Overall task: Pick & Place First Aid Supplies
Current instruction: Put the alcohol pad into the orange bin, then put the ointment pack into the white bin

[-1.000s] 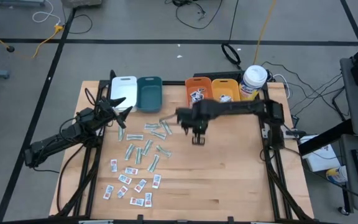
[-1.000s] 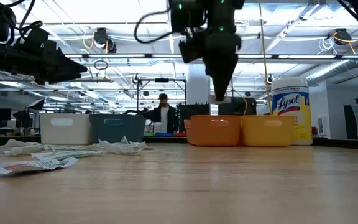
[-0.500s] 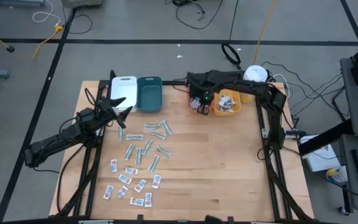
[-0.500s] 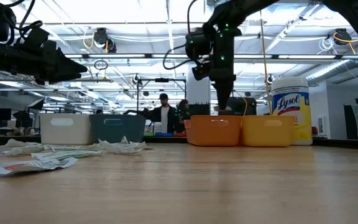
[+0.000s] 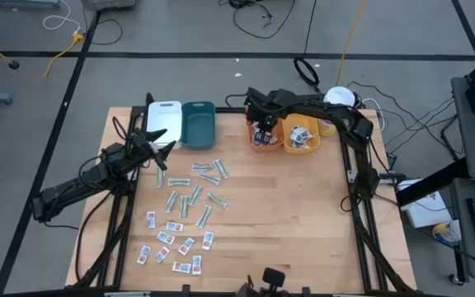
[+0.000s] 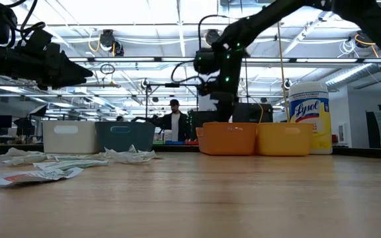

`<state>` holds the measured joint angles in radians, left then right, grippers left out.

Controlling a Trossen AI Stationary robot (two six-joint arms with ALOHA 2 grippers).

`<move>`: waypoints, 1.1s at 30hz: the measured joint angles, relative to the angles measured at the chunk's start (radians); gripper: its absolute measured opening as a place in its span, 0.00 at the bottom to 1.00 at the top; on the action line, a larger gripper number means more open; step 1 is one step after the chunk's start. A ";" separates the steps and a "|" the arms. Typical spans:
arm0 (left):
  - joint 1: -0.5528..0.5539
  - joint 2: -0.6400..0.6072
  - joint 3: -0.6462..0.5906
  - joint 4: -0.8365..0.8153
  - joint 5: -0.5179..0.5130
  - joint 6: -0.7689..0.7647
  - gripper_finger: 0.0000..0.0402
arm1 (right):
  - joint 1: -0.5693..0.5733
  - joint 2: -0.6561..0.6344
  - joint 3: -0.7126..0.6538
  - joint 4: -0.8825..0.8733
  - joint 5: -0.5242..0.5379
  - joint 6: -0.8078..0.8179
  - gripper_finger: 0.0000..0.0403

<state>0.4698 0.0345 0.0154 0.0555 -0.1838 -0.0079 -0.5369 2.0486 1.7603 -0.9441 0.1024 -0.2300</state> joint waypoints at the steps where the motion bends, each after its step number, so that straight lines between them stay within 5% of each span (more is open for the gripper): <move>1: 0.000 0.000 0.000 0.000 0.000 0.000 0.74 | 0.000 0.014 0.000 0.003 0.000 0.000 0.01; 10: 0.000 0.000 0.000 0.000 0.000 0.000 0.74 | 0.006 0.069 -0.001 0.001 -0.001 0.004 0.09; 21: 0.000 0.000 0.000 0.000 0.000 0.000 0.74 | -0.013 -0.032 -0.001 0.111 -0.048 0.018 0.69; 27: 0.000 0.000 0.000 0.000 0.000 0.000 0.74 | -0.035 -0.163 -0.101 0.451 -0.048 0.078 0.90; 33: 0.000 0.000 0.000 0.000 0.000 0.000 0.74 | -0.035 -0.426 -0.437 0.944 -0.052 0.098 0.97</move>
<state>0.4698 0.0345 0.0154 0.0555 -0.1840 -0.0082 -0.5720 1.6224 1.3235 -0.0004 0.0504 -0.1318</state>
